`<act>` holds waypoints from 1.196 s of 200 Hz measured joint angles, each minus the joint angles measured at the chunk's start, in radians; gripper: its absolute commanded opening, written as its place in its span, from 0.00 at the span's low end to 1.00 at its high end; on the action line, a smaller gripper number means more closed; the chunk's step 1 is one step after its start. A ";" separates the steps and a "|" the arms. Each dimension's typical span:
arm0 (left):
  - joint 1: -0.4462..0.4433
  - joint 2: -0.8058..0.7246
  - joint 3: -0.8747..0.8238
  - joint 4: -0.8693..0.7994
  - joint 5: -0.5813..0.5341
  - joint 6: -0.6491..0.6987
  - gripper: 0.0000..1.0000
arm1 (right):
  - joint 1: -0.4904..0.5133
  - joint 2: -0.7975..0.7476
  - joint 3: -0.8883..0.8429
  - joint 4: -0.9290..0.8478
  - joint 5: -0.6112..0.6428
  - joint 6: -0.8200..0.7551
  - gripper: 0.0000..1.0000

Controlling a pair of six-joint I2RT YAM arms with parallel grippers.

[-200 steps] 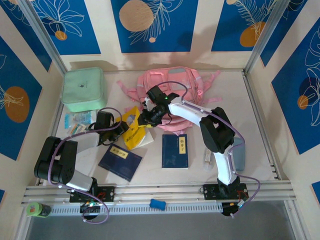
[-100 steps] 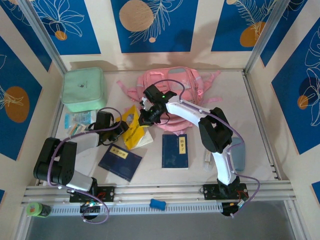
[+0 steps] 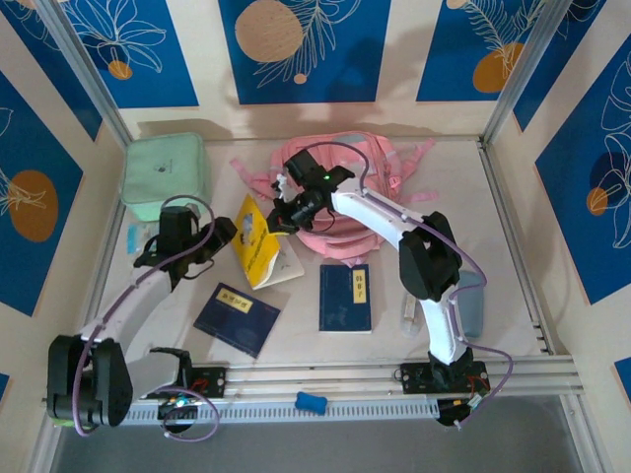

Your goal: Pack the student bag

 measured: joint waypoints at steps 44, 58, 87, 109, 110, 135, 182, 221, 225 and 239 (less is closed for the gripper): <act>0.019 -0.109 -0.060 0.013 0.100 -0.102 0.85 | -0.043 -0.056 0.018 0.021 -0.071 0.035 0.00; 0.019 -0.119 -0.122 0.078 0.132 -0.176 0.88 | -0.050 -0.063 0.018 0.029 -0.082 0.047 0.00; 0.012 -0.094 -0.215 0.186 0.164 -0.309 0.91 | -0.051 -0.065 0.003 0.070 -0.108 0.079 0.00; -0.011 -0.057 -0.238 0.309 0.171 -0.394 0.93 | -0.051 -0.076 -0.039 0.103 -0.116 0.102 0.00; -0.013 -0.056 -0.238 0.314 0.171 -0.397 0.93 | -0.051 -0.077 -0.042 0.106 -0.116 0.103 0.00; -0.072 -0.008 -0.253 0.446 0.170 -0.465 0.94 | -0.054 -0.099 -0.121 0.167 -0.134 0.140 0.00; -0.133 0.098 -0.280 0.586 0.146 -0.554 0.86 | -0.069 -0.132 -0.261 0.265 -0.143 0.183 0.00; -0.160 0.127 -0.289 0.626 0.125 -0.600 0.85 | -0.099 -0.178 -0.374 0.330 -0.143 0.211 0.00; -0.161 0.127 -0.289 0.626 0.123 -0.602 0.84 | -0.101 -0.181 -0.385 0.338 -0.142 0.214 0.00; -0.164 0.125 -0.289 0.624 0.111 -0.603 0.84 | -0.111 -0.184 -0.410 0.357 -0.143 0.227 0.00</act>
